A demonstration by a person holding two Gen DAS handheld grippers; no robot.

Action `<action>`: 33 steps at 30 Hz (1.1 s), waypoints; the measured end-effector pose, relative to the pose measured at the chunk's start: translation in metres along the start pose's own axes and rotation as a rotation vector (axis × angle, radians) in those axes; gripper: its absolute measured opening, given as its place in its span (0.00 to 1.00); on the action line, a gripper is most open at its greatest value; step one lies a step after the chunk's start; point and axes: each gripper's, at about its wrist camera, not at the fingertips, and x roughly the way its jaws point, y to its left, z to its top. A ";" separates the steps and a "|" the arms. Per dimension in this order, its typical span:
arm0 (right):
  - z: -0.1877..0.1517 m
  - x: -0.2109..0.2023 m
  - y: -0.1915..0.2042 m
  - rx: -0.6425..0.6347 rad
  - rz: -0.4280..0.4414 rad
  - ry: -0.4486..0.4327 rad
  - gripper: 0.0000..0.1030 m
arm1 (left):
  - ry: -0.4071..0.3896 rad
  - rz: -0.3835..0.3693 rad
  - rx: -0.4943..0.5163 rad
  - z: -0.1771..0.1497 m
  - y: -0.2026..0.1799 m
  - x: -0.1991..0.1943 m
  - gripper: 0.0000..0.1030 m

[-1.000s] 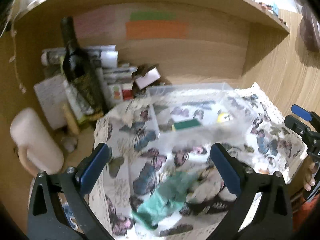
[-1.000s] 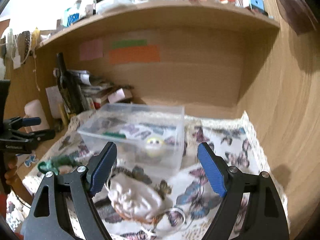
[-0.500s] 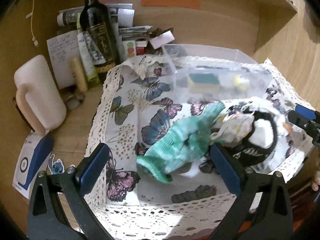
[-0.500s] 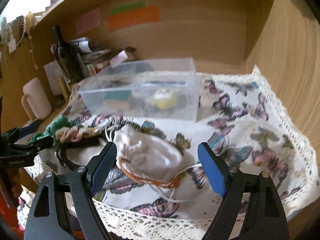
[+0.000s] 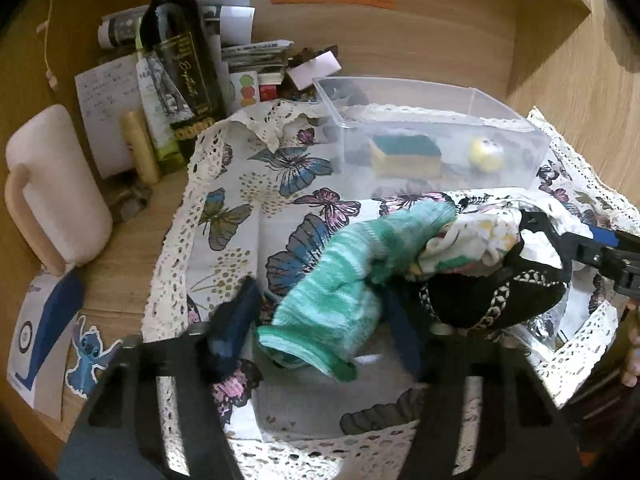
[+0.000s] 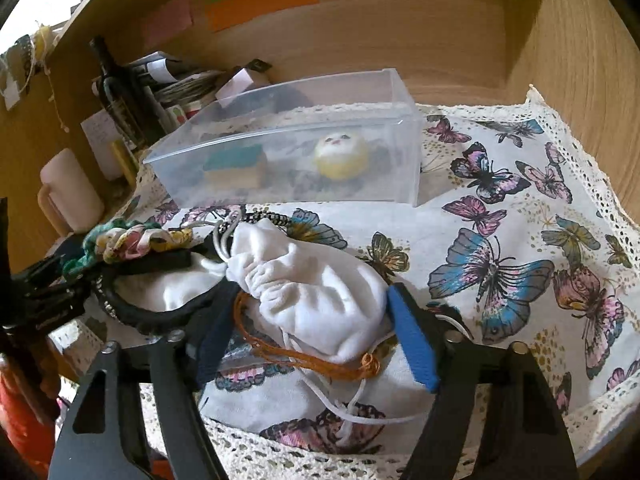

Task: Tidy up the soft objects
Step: 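Grasp the white drawstring pouch with the right tool while the left tool grasps the green sock, then lift the pouch with the right tool into the box while the left tool drops the sock in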

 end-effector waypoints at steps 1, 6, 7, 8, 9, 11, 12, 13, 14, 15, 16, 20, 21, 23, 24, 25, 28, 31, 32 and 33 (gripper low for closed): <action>-0.001 0.001 0.001 -0.010 -0.008 0.001 0.57 | 0.003 -0.007 -0.002 0.000 0.000 0.001 0.38; -0.001 -0.001 0.004 -0.034 -0.036 -0.010 0.34 | -0.018 -0.020 -0.009 0.002 0.003 0.001 0.25; 0.000 -0.002 0.004 -0.036 -0.038 -0.015 0.32 | -0.020 -0.018 -0.009 0.002 0.003 0.001 0.24; 0.000 -0.004 0.003 -0.036 -0.038 -0.022 0.30 | -0.023 -0.012 -0.007 0.003 0.004 -0.001 0.24; 0.001 -0.006 0.002 -0.038 -0.041 -0.028 0.28 | -0.027 -0.007 -0.008 0.004 0.004 -0.002 0.24; 0.004 -0.010 0.002 -0.040 -0.062 -0.048 0.26 | -0.039 -0.002 -0.007 0.007 0.005 -0.006 0.24; 0.006 -0.013 0.002 -0.041 -0.070 -0.059 0.25 | -0.050 0.002 -0.008 0.009 0.006 -0.009 0.24; 0.008 -0.016 0.002 -0.039 -0.071 -0.074 0.25 | -0.059 0.002 -0.010 0.011 0.006 -0.012 0.24; 0.011 -0.019 0.002 -0.037 -0.069 -0.086 0.25 | -0.069 -0.001 -0.010 0.014 0.007 -0.015 0.24; 0.014 -0.023 0.002 -0.037 -0.066 -0.102 0.24 | -0.082 0.000 -0.010 0.017 0.007 -0.019 0.24; 0.017 -0.027 0.002 -0.037 -0.065 -0.120 0.24 | -0.093 -0.001 -0.010 0.020 0.007 -0.022 0.24; 0.033 -0.043 0.004 -0.048 -0.070 -0.188 0.24 | -0.166 0.004 0.001 0.034 0.004 -0.035 0.23; 0.036 -0.044 0.004 -0.049 -0.070 -0.198 0.24 | -0.181 0.007 0.008 0.037 0.002 -0.038 0.23; 0.043 -0.050 0.005 -0.051 -0.071 -0.228 0.24 | -0.208 0.007 0.021 0.045 -0.001 -0.043 0.23; 0.047 -0.053 0.005 -0.053 -0.073 -0.243 0.24 | -0.219 0.005 0.026 0.050 -0.002 -0.044 0.23; 0.052 -0.056 0.005 -0.054 -0.075 -0.262 0.24 | -0.226 0.001 0.029 0.053 -0.004 -0.046 0.23; 0.063 -0.061 0.005 -0.058 -0.075 -0.293 0.24 | -0.260 -0.018 0.040 0.067 -0.008 -0.052 0.23; 0.076 -0.065 0.006 -0.078 -0.090 -0.323 0.24 | -0.296 -0.032 0.052 0.082 -0.014 -0.053 0.23; 0.080 -0.066 0.007 -0.086 -0.093 -0.333 0.24 | -0.304 -0.045 0.054 0.090 -0.016 -0.053 0.23; 0.085 -0.067 0.007 -0.096 -0.097 -0.343 0.24 | -0.306 -0.057 0.052 0.094 -0.017 -0.053 0.23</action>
